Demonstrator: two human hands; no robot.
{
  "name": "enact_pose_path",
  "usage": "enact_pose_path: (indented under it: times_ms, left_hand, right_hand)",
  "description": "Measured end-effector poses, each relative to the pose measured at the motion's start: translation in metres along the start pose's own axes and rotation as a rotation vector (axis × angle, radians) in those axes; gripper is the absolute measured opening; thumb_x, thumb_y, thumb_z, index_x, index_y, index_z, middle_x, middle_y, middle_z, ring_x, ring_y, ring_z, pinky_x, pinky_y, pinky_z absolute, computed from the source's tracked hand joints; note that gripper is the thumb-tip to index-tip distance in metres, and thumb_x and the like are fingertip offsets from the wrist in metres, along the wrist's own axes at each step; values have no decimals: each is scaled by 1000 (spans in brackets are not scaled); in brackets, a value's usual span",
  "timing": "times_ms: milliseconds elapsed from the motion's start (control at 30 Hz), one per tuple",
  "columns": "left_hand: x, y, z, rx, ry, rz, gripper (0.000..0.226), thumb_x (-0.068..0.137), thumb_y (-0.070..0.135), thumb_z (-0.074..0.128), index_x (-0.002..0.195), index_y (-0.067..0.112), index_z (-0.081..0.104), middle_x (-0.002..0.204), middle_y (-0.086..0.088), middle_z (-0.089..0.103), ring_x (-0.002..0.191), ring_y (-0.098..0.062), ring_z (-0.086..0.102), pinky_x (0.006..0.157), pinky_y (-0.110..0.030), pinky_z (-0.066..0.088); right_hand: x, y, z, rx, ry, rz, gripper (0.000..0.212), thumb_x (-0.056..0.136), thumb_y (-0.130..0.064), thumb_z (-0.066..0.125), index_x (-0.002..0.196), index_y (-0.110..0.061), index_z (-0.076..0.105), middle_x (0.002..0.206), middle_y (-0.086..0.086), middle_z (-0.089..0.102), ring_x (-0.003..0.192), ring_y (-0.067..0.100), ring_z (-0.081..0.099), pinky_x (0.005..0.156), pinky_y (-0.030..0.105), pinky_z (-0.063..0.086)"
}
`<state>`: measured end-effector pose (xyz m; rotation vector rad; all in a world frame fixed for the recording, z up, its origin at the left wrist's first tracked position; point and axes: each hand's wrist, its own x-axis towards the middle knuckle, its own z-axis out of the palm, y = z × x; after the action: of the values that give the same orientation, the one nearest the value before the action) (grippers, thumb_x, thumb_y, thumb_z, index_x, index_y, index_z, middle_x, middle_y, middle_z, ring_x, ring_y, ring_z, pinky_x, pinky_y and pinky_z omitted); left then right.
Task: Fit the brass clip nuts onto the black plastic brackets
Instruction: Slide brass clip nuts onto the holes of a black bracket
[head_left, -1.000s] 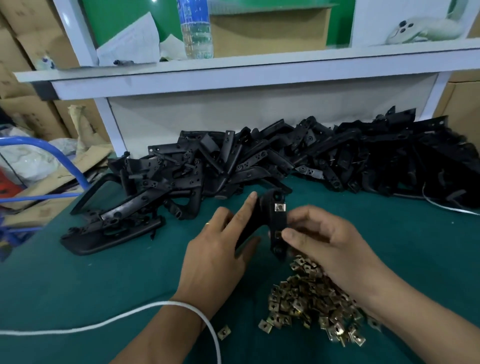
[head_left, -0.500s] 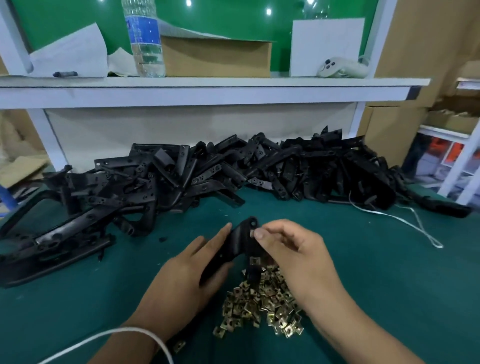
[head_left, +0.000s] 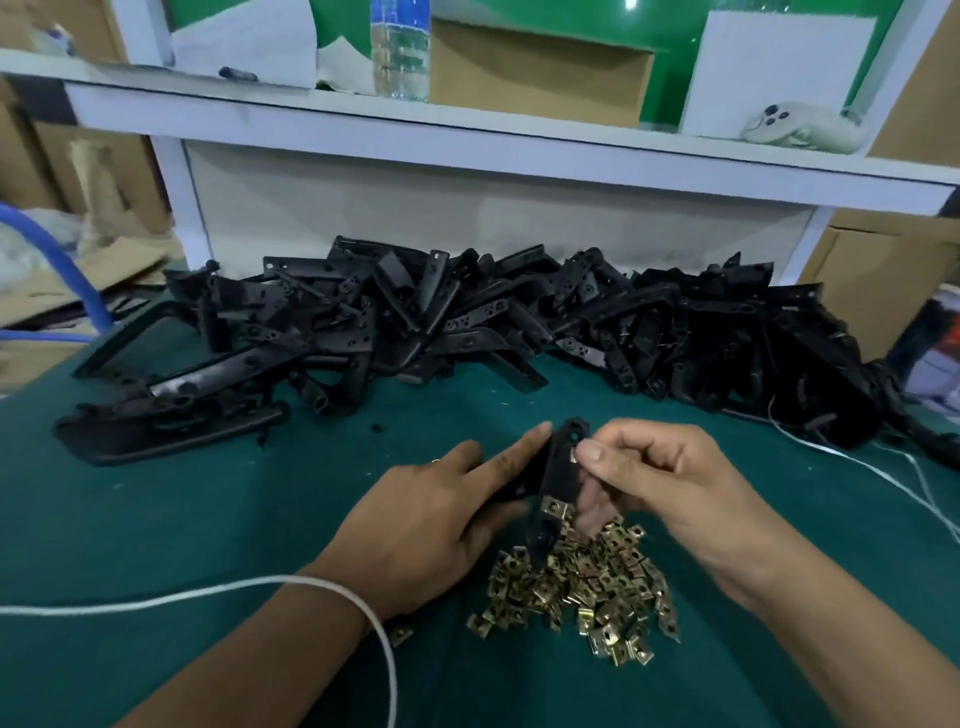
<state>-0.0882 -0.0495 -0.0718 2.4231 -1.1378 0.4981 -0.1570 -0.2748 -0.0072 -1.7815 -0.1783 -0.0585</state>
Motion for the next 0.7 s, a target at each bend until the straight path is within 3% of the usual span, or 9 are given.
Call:
enact_pose_path:
  times_ms: [100, 167, 267, 400, 500, 600, 700]
  left_hand:
    - [1, -4, 2, 42, 30, -51, 73, 104, 52, 44, 160, 51, -4, 93, 10, 49, 64, -16, 56, 55, -41, 54]
    - [0, -6, 1, 94, 54, -57, 77, 103, 46, 49, 161, 49, 0, 92, 10, 49, 62, -15, 55, 51, -39, 53]
    - [1, -6, 2, 131, 51, -26, 73, 99, 46, 41, 162, 46, 5, 94, 10, 49, 59, -13, 52, 46, -36, 50]
    - [1, -6, 4, 65, 29, 43, 66, 105, 49, 41, 162, 45, 10, 98, 12, 48, 60, -11, 50, 48, -36, 50]
    - [2, -6, 4, 24, 45, 41, 64, 106, 52, 42, 162, 44, 12, 100, 12, 47, 62, -10, 50, 50, -37, 50]
    - [2, -7, 2, -41, 48, 16, 64, 104, 56, 41, 161, 49, 11, 100, 13, 46, 66, -11, 53, 56, -38, 52]
    - [-2, -8, 2, -160, 31, -17, 53, 105, 62, 33, 156, 58, 20, 106, 19, 51, 83, -6, 60, 71, -35, 55]
  right_hand:
    - [12, 0, 0, 49, -17, 36, 25, 95, -30, 71, 88, -9, 81, 87, 21, 78, 79, 33, 79, 73, 32, 64]
    - [18, 3, 0, 67, -50, 69, 28, 89, -34, 74, 91, -7, 82, 91, 23, 79, 84, 36, 79, 75, 34, 65]
    - [20, 12, -6, 110, -118, 111, 35, 79, -42, 85, 86, -8, 82, 89, 27, 77, 81, 38, 79, 74, 39, 66]
    - [18, 19, -12, 131, -153, 174, 51, 53, -54, 101, 74, -12, 79, 78, 23, 75, 66, 33, 75, 62, 35, 63]
    - [20, 19, -12, 63, -5, 131, 67, 43, -56, 103, 98, -27, 78, 88, 7, 66, 70, 19, 66, 61, 31, 59]
    - [17, 9, -10, -140, 89, -47, 64, 63, -45, 94, 122, -44, 71, 105, -4, 59, 90, 15, 59, 79, 32, 56]
    - [7, -3, -10, -153, -91, -40, 39, 81, -43, 86, 117, -35, 77, 122, -5, 59, 101, 20, 61, 83, 37, 57]
